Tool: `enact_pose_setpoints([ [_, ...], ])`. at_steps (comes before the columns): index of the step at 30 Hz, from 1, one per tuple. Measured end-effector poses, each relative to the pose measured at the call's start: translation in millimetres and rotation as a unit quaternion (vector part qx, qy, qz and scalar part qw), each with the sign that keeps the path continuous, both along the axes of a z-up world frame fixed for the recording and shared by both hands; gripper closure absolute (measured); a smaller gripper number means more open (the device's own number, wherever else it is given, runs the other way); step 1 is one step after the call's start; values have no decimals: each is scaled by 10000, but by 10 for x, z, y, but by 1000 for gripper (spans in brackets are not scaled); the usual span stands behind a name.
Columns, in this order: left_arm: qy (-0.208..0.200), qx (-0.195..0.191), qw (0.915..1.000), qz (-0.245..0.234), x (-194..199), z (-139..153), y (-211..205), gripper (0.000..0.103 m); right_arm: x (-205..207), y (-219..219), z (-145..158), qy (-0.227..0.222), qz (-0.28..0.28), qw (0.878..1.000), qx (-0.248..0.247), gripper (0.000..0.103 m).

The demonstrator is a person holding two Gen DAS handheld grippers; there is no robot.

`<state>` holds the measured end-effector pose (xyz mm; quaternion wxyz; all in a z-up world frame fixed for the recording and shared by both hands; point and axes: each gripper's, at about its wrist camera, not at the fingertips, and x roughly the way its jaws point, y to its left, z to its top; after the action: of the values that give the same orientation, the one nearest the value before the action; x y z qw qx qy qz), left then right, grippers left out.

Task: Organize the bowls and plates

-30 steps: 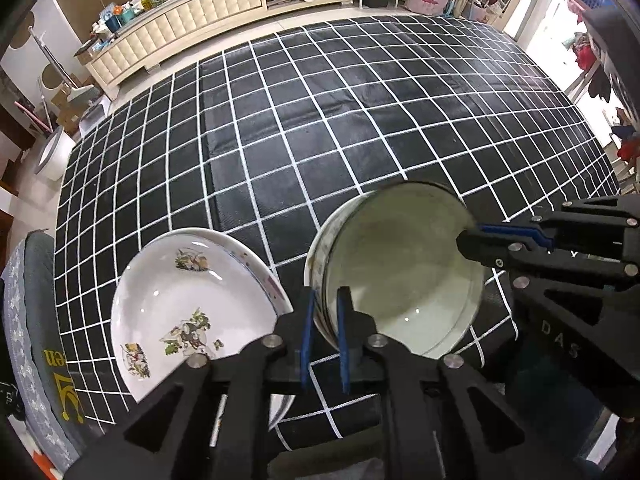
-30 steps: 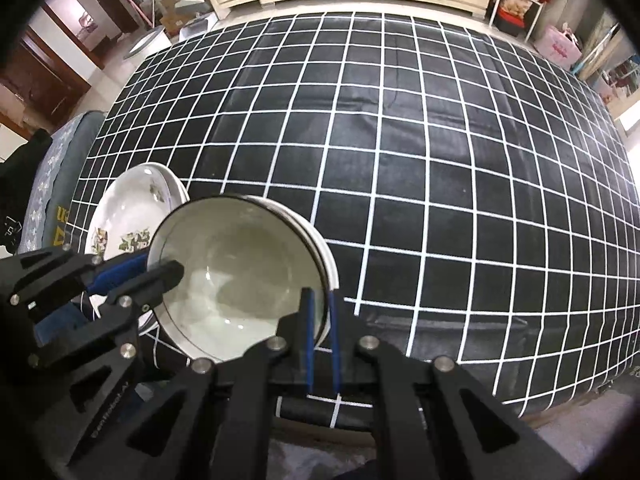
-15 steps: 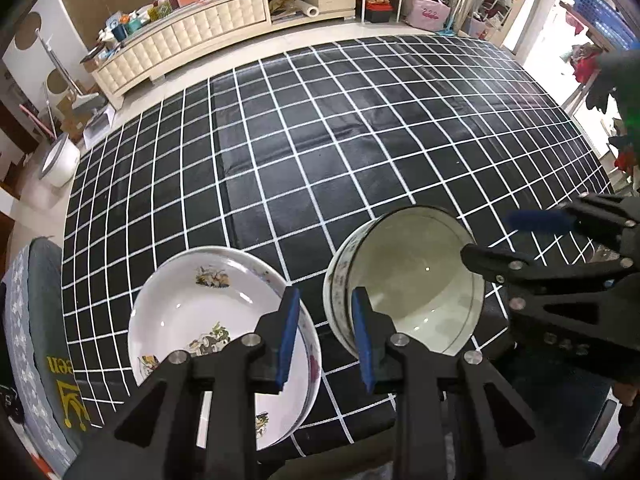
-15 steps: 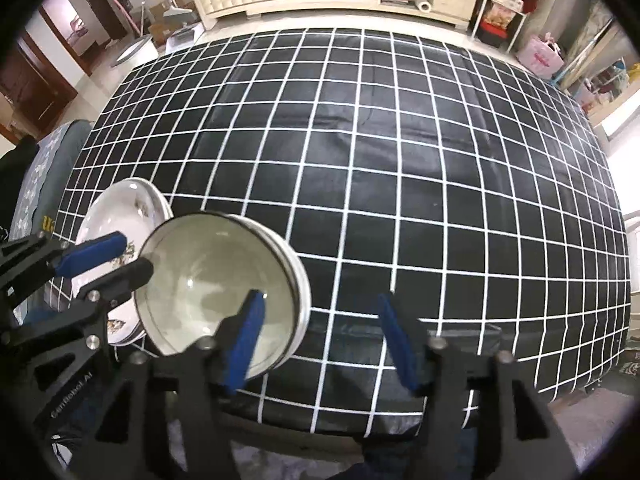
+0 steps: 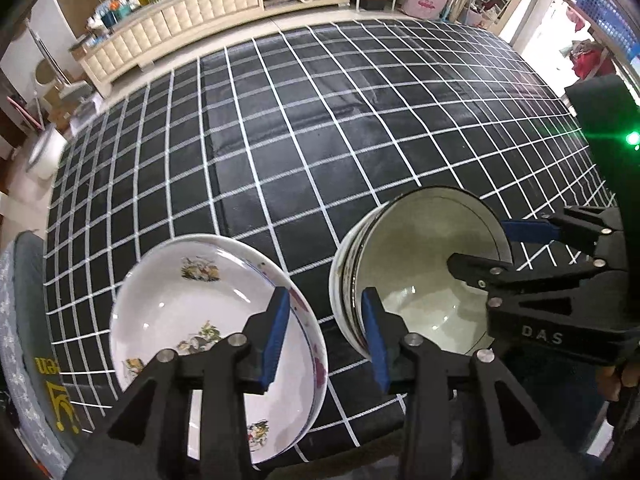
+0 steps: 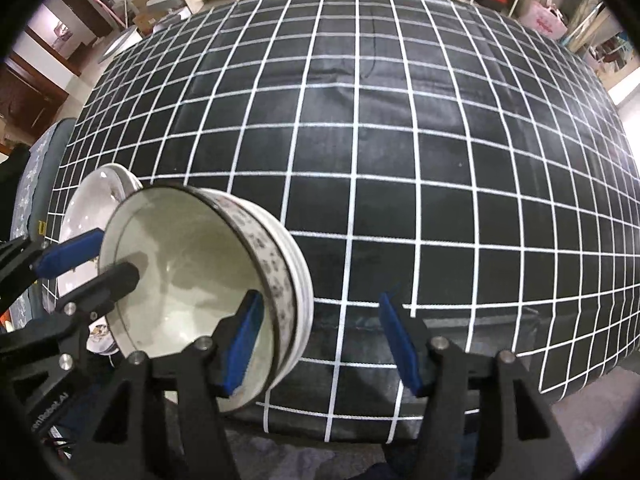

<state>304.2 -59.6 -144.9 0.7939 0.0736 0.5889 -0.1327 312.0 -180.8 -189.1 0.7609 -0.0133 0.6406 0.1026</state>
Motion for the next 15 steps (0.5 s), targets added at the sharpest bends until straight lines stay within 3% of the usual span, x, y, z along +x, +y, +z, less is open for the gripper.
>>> enact_pose_setpoints([
  [3,216,-119,9997,-45,42,-86,31,63,21,-21,-24,66,-57,9999,132,38],
  [15,581,-300,9978,-145,103,-334,-69,63,55,-66,-60,93,-160,9996,203,32],
])
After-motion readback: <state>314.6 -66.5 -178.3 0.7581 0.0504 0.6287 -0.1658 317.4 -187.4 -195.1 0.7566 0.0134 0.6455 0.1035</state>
